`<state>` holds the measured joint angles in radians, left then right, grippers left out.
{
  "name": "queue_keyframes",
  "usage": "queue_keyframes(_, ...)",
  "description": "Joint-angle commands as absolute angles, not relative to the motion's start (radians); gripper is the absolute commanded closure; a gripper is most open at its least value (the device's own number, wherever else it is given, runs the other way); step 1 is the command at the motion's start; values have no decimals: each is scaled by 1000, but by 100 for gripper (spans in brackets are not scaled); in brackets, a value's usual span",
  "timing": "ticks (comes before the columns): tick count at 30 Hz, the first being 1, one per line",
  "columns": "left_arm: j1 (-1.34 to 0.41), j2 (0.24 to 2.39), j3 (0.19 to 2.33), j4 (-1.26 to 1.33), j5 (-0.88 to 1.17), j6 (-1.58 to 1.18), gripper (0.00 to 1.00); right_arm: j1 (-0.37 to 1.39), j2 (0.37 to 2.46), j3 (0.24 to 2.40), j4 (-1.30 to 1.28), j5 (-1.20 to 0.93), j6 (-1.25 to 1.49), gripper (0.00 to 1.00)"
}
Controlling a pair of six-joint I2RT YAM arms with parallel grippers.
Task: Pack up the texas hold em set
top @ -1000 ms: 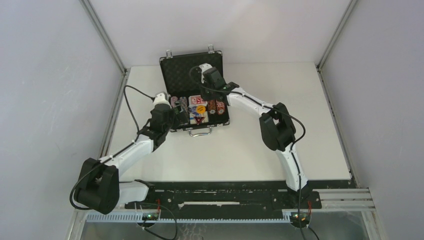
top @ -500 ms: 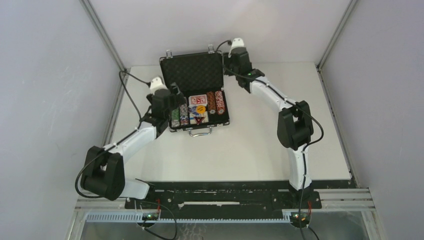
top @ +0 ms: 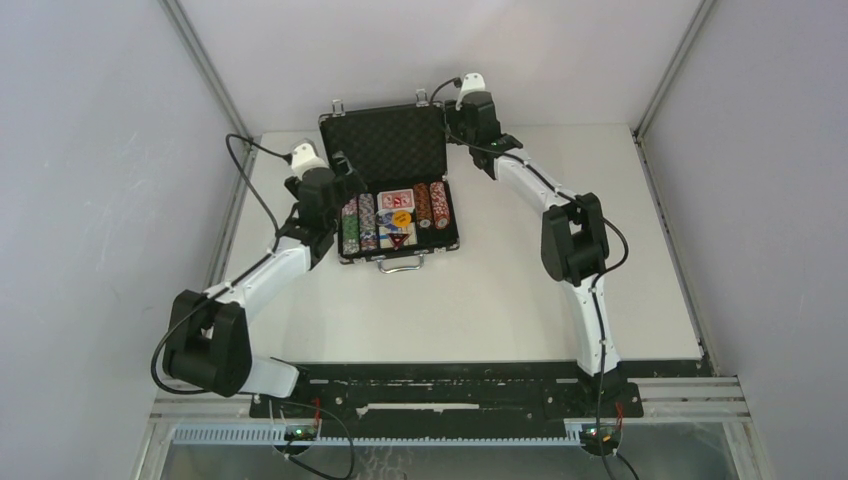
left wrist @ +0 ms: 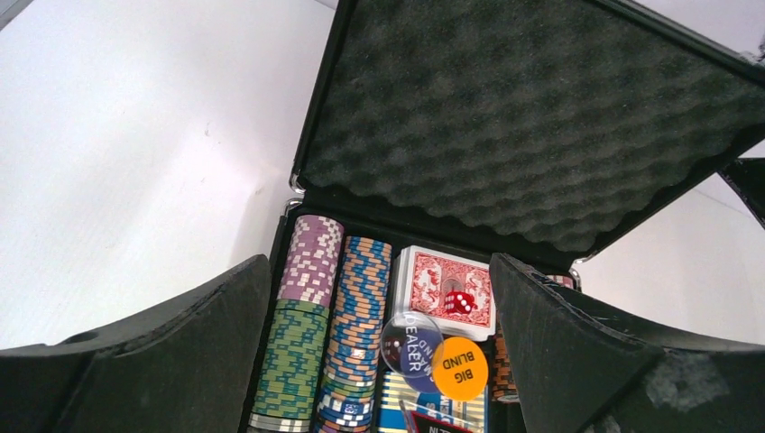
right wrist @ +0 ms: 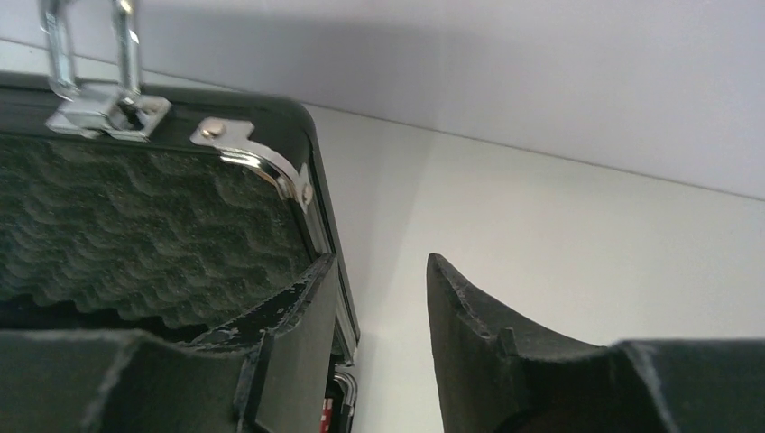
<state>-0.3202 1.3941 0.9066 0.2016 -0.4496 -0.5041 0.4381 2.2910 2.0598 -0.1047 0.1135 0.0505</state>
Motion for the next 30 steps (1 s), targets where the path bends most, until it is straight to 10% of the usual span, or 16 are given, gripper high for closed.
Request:
queue_keyframes(1,-305,1412,884,244,-453,-499,5,450,2236,2023,-22,90,27,49)
queue_keyframes(22,-296,1392,850,240,-431,-521,5,471,2191,1968,-7,93,7,53)
queue_keyframes(30,-293,1381,837,229,-447,-512,5,466,2238,2053,-40,88,15,92)
